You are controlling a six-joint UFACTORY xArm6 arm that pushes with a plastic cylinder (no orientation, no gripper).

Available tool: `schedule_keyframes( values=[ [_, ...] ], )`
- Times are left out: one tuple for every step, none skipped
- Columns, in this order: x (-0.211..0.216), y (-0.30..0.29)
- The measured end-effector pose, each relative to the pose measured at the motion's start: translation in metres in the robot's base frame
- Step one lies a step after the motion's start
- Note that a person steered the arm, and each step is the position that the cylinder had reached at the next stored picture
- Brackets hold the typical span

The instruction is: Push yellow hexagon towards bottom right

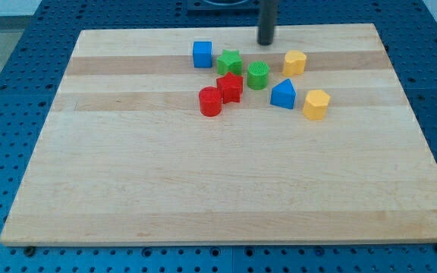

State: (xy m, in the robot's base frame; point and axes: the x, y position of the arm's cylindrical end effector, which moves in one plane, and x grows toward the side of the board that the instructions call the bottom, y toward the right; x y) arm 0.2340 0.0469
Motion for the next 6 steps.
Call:
schedule_keyframes(
  values=[
    [0.001, -0.047],
    [0.033, -0.079],
    [0.080, -0.106],
    [0.127, -0.117],
    [0.159, -0.099],
    [0.156, -0.068]
  ],
)
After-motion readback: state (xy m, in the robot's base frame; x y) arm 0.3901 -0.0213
